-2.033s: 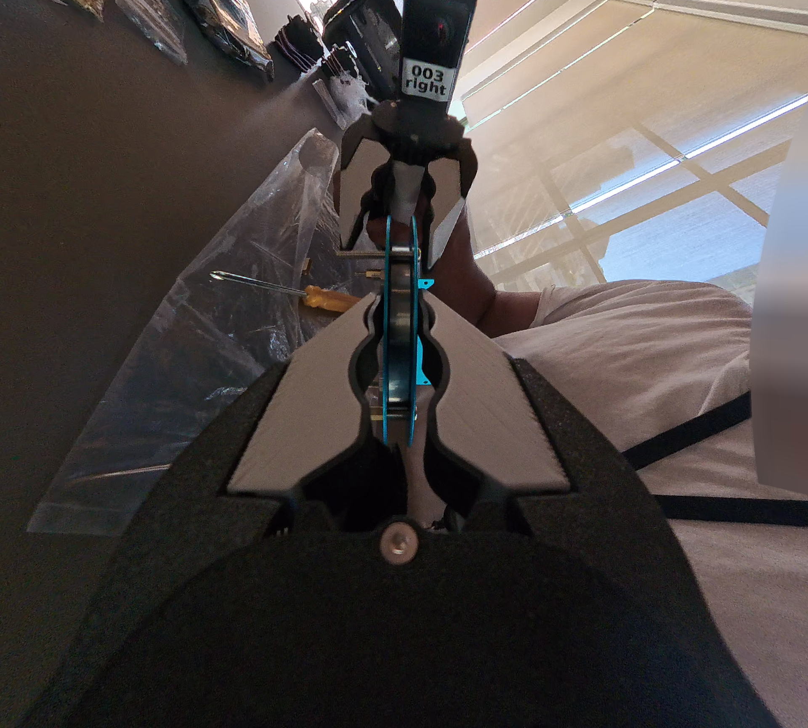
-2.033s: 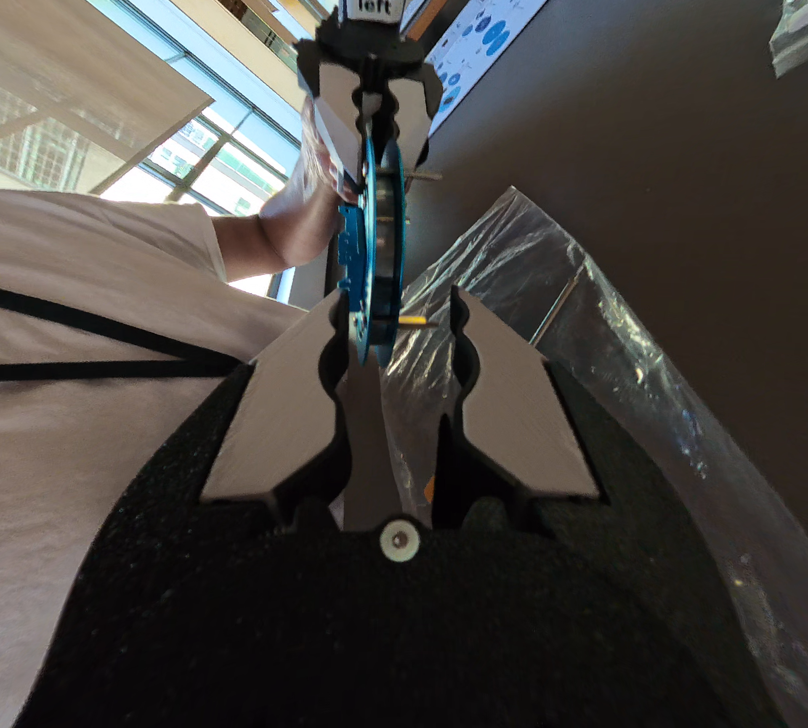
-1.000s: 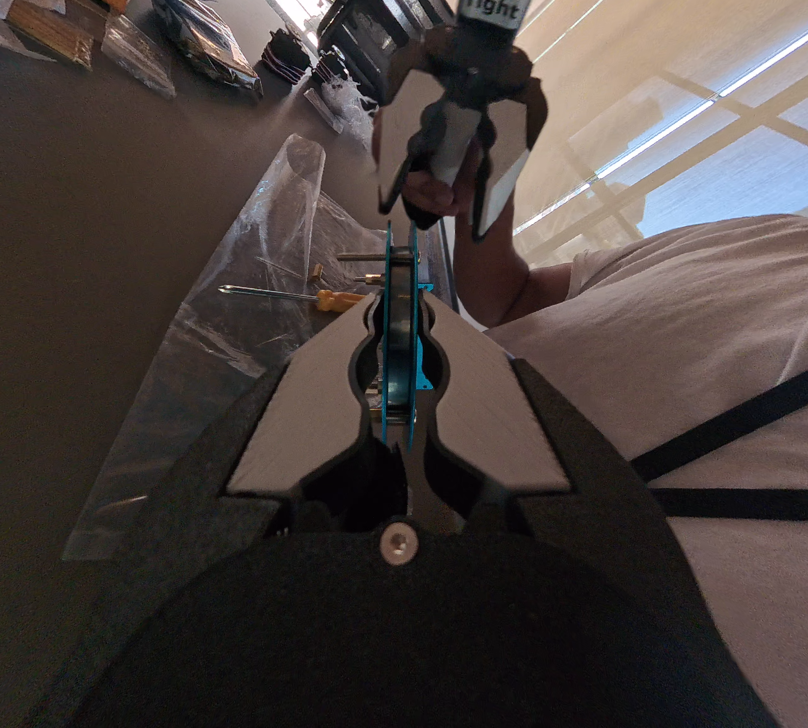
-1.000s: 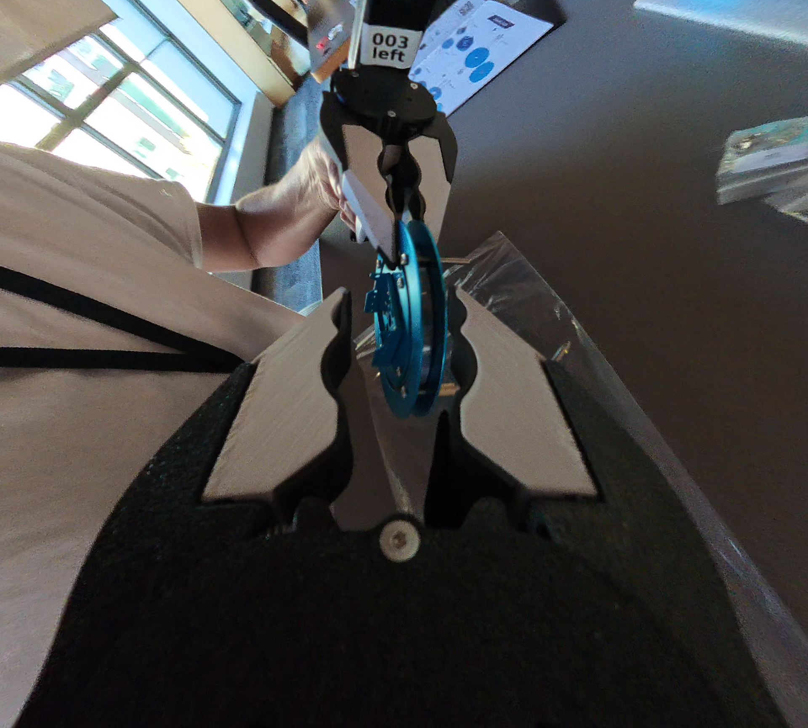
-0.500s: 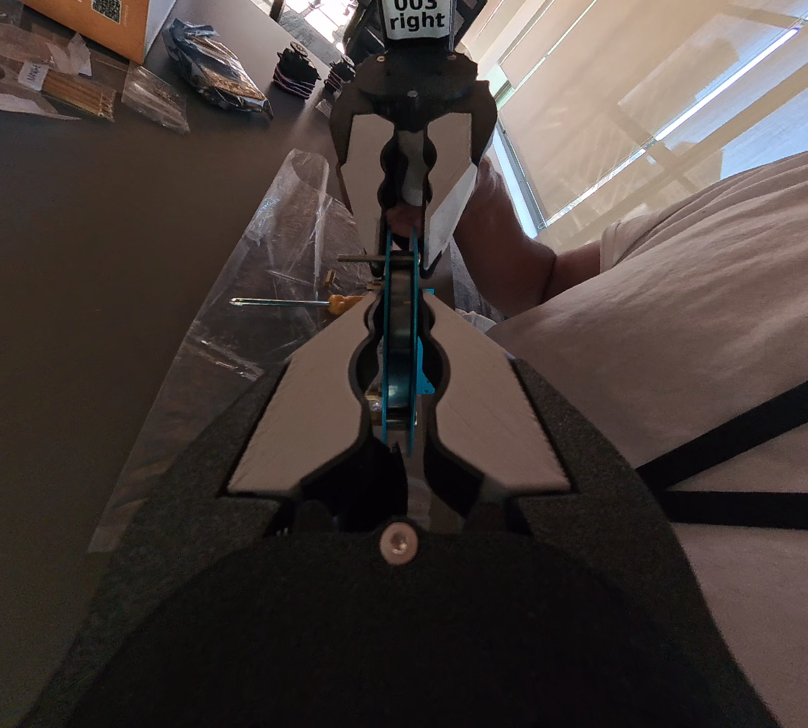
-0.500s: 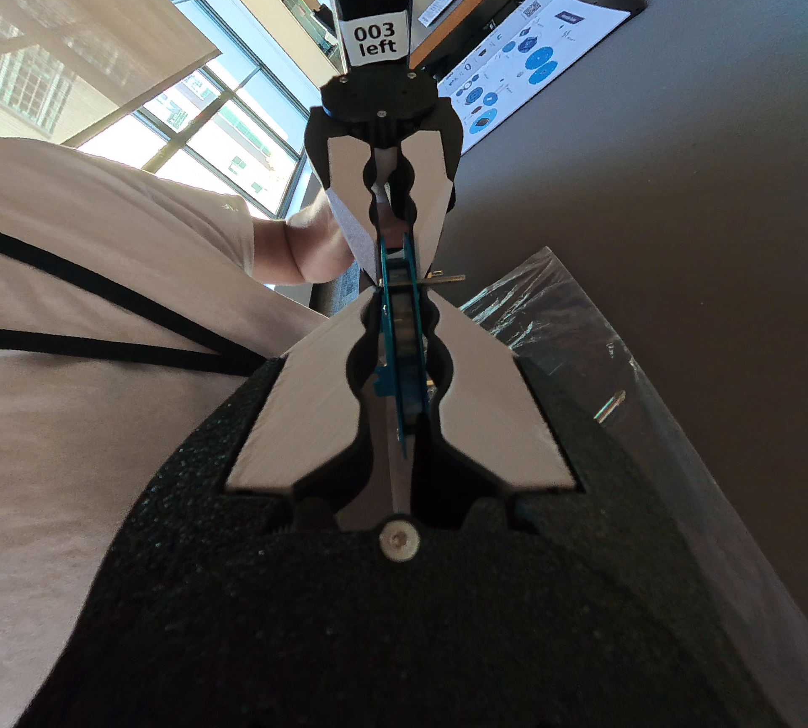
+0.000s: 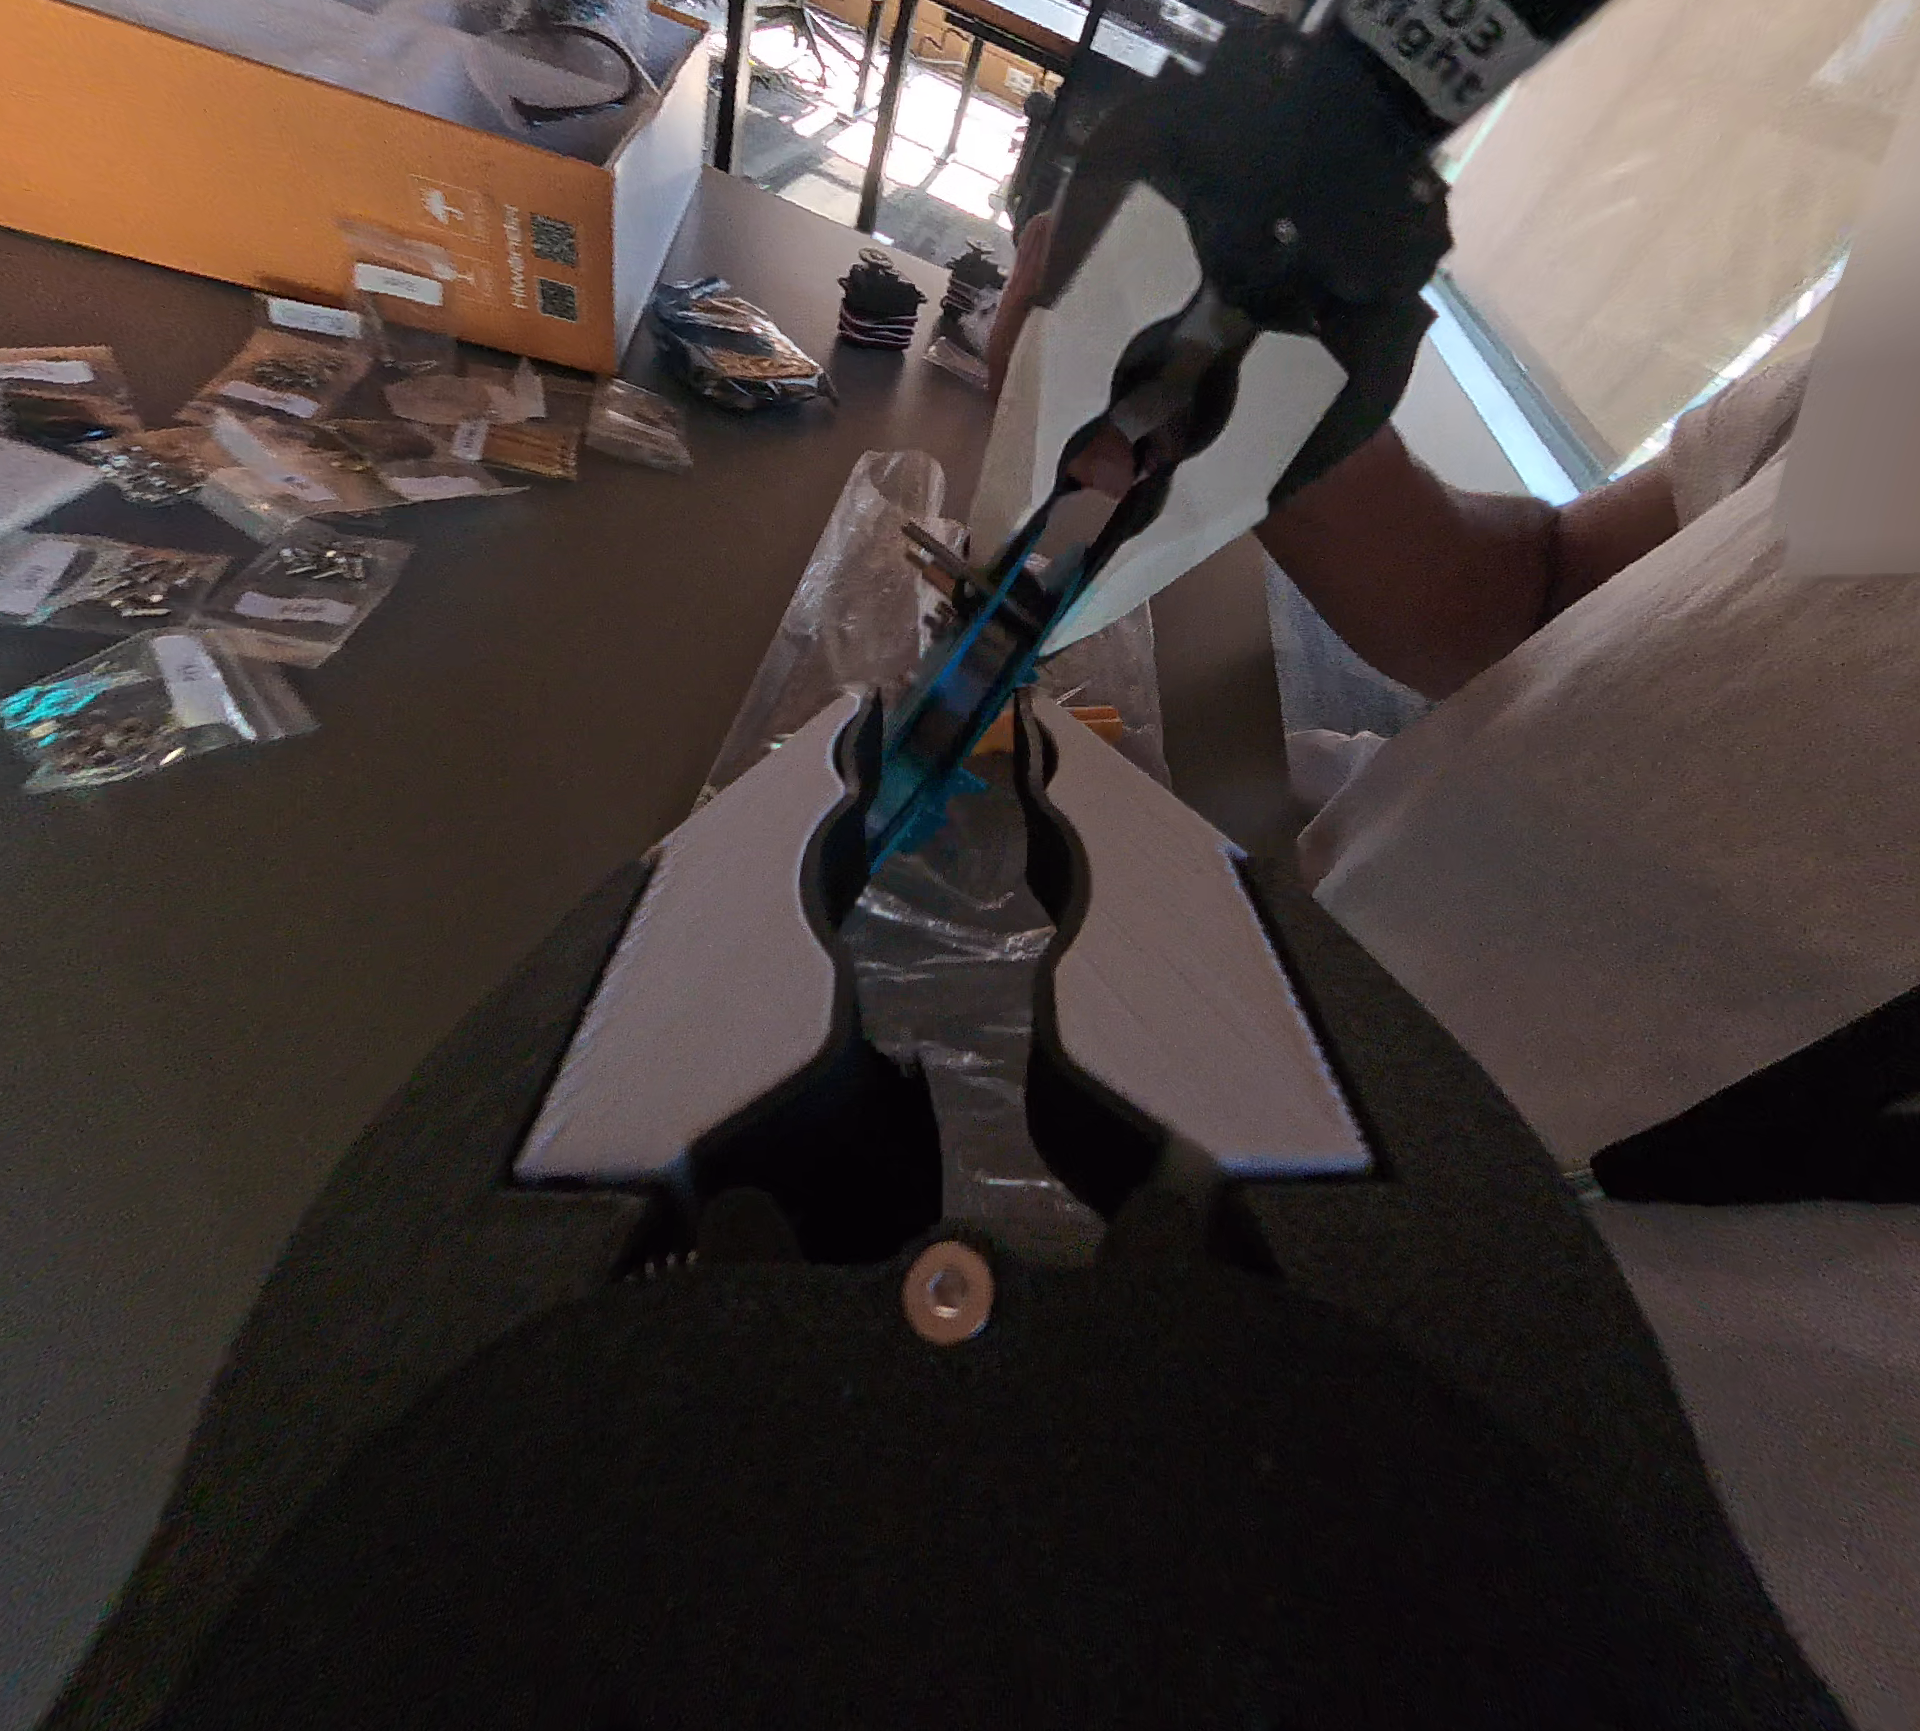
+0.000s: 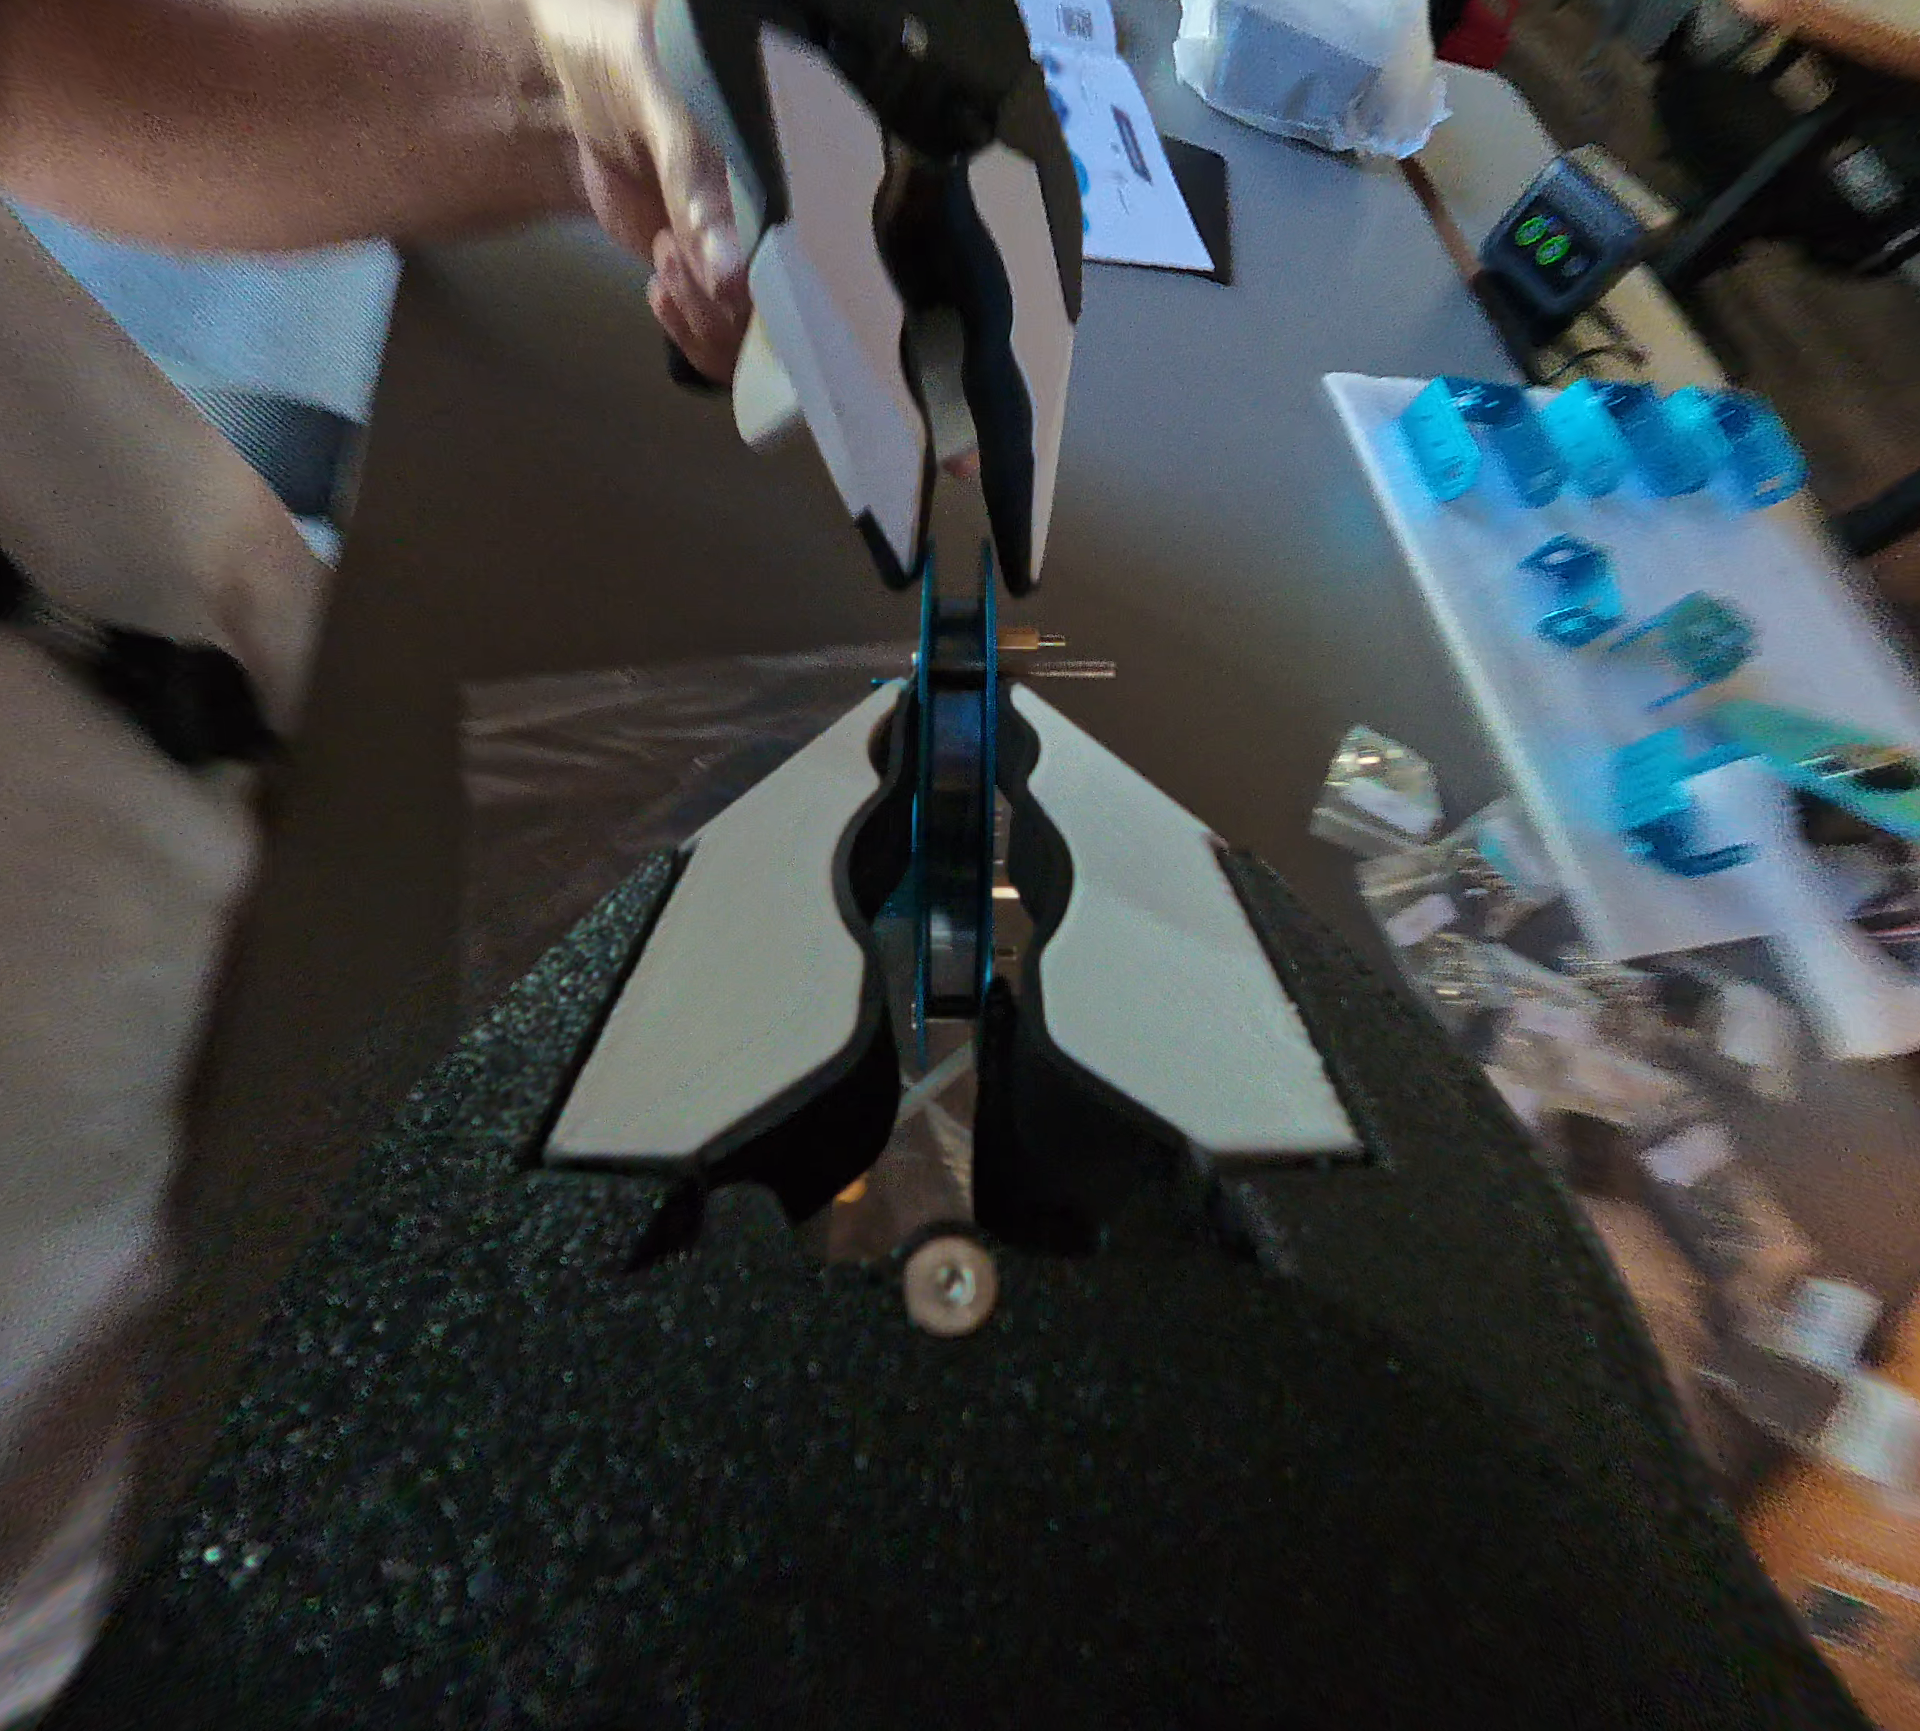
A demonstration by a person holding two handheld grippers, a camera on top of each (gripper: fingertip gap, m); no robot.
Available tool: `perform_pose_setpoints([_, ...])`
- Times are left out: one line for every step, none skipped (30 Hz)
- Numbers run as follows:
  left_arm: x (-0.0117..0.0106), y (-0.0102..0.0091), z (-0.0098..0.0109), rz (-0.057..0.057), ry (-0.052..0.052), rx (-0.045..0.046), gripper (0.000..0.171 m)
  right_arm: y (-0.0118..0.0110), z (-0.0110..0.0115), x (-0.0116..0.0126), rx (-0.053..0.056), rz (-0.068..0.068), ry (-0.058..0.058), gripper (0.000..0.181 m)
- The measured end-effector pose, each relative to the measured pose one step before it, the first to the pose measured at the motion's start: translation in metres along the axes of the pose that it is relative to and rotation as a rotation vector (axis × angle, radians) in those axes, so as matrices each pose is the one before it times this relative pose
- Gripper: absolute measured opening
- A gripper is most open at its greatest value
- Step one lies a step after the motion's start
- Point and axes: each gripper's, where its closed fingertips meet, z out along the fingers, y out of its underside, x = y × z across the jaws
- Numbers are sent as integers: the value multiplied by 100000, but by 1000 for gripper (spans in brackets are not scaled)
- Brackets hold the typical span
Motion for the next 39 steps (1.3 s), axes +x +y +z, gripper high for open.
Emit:
perform_pose_setpoints([-144, 259, -404, 175, -2568, 654, 24, 370, 300, -136, -4311, -8791, 4236, 11])
perform_pose_setpoints([-280, 203, -309, -670, -3456, 1227, 24, 332, 325, -300, -4073, -7560, 2876, 11])
perform_pose_setpoints([-78, 183, -189, -1535, -1836, 1232, 24, 251, 300, -315, -3364, -6786, 2722, 12])
perform_pose_setpoints([178, 162, -87, -2547, 203, 1219, 24, 169, 286, -415, -2475, -6169, 1952, 12])
perform_pose_setpoints([181, 155, -12, -3366, 663, 1072, 23, 58, 294, -574, -1552, -4245, 406, 12])
perform_pose_setpoints([111, 219, 57, -3738, 467, 496, 23, 10, 258, -509, -981, -3421, 669, 12])
perform_pose_setpoints([198, 281, 105, -3422, 1138, 85, 23, -147, 163, -419, -2, -3531, 1634, 12])
perform_pose_setpoints([365, 286, 149, -2906, 1822, 284, 22, -120, 135, -377, -547, -3782, 1836, 12])
perform_pose_setpoints([331, 354, 209, -2356, 1325, -17, 20, -131, 108, -410, -729, -3234, 1182, 12])
perform_pose_setpoints([258, 464, 271, -1637, 430, -784, 19, -83, 94, -355, -1191, -2560, 998, 12])
perform_pose_setpoints([199, 505, 287, -891, -187, -1112, 18, -66, 46, -213, -1134, -2302, 1907, 12])
perform_pose_setpoints([96, 462, 265, -241, -862, -1016, 17, -68, 52, -256, -794, -1850, 1553, 12])
perform_pose_setpoints([139, 383, 250, 414, -717, -601, 13, -62, 43, -350, -679, -1642, 768, 12])
perform_pose_setpoints([214, 348, 228, 793, -522, -528, 9, -18, 14, -247, -982, -1723, 1399, 12])
perform_pose_setpoints([99, 162, 109, 570, -1083, 321, 9, 88, -34, -144, -1604, -2120, 2135, 12])
perform_pose_setpoints([85, 195, 89, -16, -703, -263, 8, 61, -49, -189, -1143, -1744, 1239, 12])
perform_pose_setpoints([98, 259, 76, -34, -497, -764, 7, 18, -78, -247, -649, -1269, 484, 12])
perform_pose_setpoints([-68, 308, 45, 946, -1630, -1030, 3, -46, -81, -307, 165, -1624, 340, 12])
perform_pose_setpoints([143, 227, 56, 605, -419, -516, 3, -8, -84, -228, -164, -1681, 1389, 12])
perform_pose_setpoints([185, 242, 123, 341, -99, -560, 3, -27, -111, -249, 113, -2052, 1659, 12])
perform_pose_setpoints([129, 249, 107, 912, -358, -595, 3, 19, -75, -240, 188, -1902, 1679, 12])
perform_pose_setpoints([85, 243, 111, 1297, -975, -695, 2, 49, -38, -246, 369, -1257, 1653, 12])
perform_pose_setpoints([82, 243, 133, 1597, -1374, -714, 2, 65, -50, -236, 342, -233, 1688, 12])
perform_pose_setpoints([103, 169, 103, 2124, -1638, -177, 2, 46, -71, -192, 497, 1495, 1843, 12])
perform_pose_setpoints([122, 220, 128, 2522, -1831, -248, 2, 7, -76, -294, 798, 3259, 695, 13])
perform_pose_setpoints([157, 411, 165, 2502, -1579, -1348, 2, 8, -64, -544, 640, 4290, -1780, 14])
perform_pose_setpoints([133, 422, 178, 2598, -1823, -1142, 2, 2, -66, -564, 945, 5220, -2250, 17])
perform_pose_setpoints([149, 436, 189, 2459, -1854, -972, 2, 28, -58, -533, 1020, 4938, -2491, 19])
perform_pose_setpoints([133, 426, 162, 1995, -1750, -1072, 2, 58, -46, -496, 705, 3716, -2130, 20])
perform_pose_setpoints([145, 222, 60, 659, -1362, -316, 2, -32, -95, -313, 826, 2273, -827, 20])
perform_pose_setpoints([186, 171, -1, 625, -814, -573, 2, -72, -118, -217, 526, 1791, -440, 20])
perform_pose_setpoints([194, 130, -17, 1116, -676, -417, 2, -102, -134, -238, 415, 2016, -913, 21])
perform_pose_setpoints([174, 112, -16, 744, -620, -317, 2, -88, -167, -347, 208, 1818, -1722, 24])
perform_pose_setpoints([125, 136, -17, 246, -606, -460, 2, -72, -233, -399, 251, 1615, -2057, 29])
perform_pose_setpoints([67, 192, -24, -246, -670, -837, 2, -48, -382, -291, 532, 2625, -1767, 34])
perform_pose_setpoints([-28, 181, -19, -630, -986, -718, 2, -137, -599, -196, 1670, 3658, -1899, 37])
perform_pose_setpoints([-12, 168, -29, -581, -899, -639, 2, -76, -814, 11, 2241, 4334, -1554, 40])
perform_pose_setpoints([29, 208, -23, -360, -791, -952, 2, 248, -946, 481, 1304, 5195, -217, 42])
perform_pose_setpoints([28, 235, -1, 275, -1019, -1160, 3, 854, -979, 877, -1281, 5994, 104, 43])
